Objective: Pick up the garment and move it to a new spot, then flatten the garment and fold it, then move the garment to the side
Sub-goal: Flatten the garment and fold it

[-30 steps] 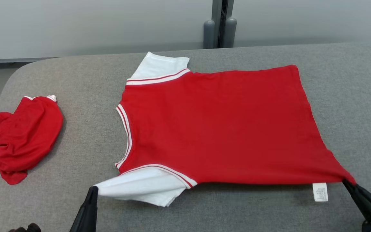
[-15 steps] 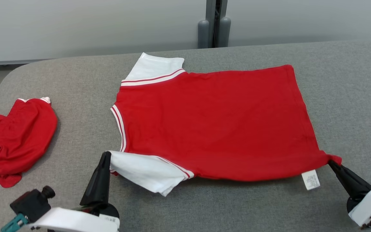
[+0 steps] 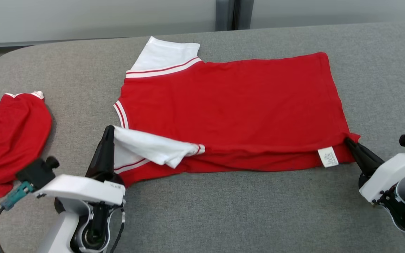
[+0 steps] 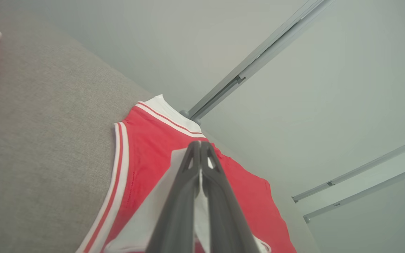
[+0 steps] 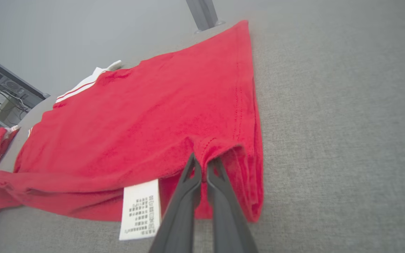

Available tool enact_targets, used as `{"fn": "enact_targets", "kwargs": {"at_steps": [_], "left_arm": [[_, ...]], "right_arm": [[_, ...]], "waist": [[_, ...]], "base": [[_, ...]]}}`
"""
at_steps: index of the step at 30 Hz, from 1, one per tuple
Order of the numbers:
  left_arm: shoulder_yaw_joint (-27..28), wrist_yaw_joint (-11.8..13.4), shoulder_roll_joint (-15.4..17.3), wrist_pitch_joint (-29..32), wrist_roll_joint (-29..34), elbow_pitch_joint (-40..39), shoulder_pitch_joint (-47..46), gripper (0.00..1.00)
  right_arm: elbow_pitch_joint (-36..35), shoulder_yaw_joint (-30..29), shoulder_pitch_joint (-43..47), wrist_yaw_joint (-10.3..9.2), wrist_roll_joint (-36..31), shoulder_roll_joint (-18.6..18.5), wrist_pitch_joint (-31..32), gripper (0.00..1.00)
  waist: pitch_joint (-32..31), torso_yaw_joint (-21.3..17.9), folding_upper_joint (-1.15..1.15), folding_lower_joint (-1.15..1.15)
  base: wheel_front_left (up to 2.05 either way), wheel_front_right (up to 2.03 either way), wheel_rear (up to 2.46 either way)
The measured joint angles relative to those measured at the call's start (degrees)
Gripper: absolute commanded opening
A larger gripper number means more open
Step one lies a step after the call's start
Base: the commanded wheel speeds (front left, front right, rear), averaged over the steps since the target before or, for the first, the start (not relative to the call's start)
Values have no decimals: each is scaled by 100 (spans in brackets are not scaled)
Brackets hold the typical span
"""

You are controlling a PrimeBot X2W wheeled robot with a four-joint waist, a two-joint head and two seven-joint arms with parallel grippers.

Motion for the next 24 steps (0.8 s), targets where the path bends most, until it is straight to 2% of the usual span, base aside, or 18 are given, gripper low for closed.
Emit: {"fn": "enact_targets", "kwargs": {"at_steps": [12, 13, 14, 15, 16, 17, 18, 19, 20, 21, 24], "left_arm": [[-191, -427, -125, -121, 328, 1558, -1016, 0], [-208, -457, -126, -122, 355, 1677, -1073, 0], [-209, -503, -142, -124, 343, 1775, -1118, 0], [-212, -527, -163, -98, 310, 1883, -1164, 0], [-224, -558, -186, -51, 289, 1989, -1204, 0], [-247, -597, -203, -40, 277, 2073, -1225, 14], [-258, -621, -219, -26, 271, 2151, -1251, 36], [-256, -628, -225, -48, 272, 2208, -1279, 45], [-254, -647, -212, -67, 281, 2246, -1295, 82], [-252, -655, -190, -113, 308, 2277, -1295, 100], [-252, -633, -98, -238, 468, 2249, -1200, 100]], "right_arm": [[953, 357, -737, 0, -181, 408, -198, 0], [999, 401, -781, 0, -182, 436, -235, 8], [1057, 453, -825, 0, -208, 445, -266, 39], [1098, 500, -852, 0, -232, 448, -334, 83], [1139, 533, -873, 0, -246, 460, -415, 100], [1173, 560, -894, 0, -267, 472, -510, 100], [1180, 594, -927, 0, -293, 486, -653, 100], [1159, 632, -957, 0, -352, 489, -845, 100], [1122, 676, -992, 0, -433, 480, -1083, 100], [1091, 679, -1034, 0, -517, 472, -1257, 100], [987, 431, -985, 0, -622, 435, -1468, 100]], "waist": [[208, -86, 0, 0], [210, -97, 0, 0], [210, -106, 0, 0], [209, -116, 0, 0], [207, -125, 0, 0], [202, -131, 0, 0], [195, -137, 0, 0], [185, -144, 0, 0], [172, -152, 0, 0], [153, -160, 0, 0], [57, -184, 0, 0]], "base": [[0, 0, 0], [0, 0, 0], [0, 0, 0], [0, 0, 0], [0, 0, 0], [0, 0, 0], [0, 0, 0], [0, 0, 0], [0, 0, 0], [0, 0, 0], [0, 0, 0]]}}
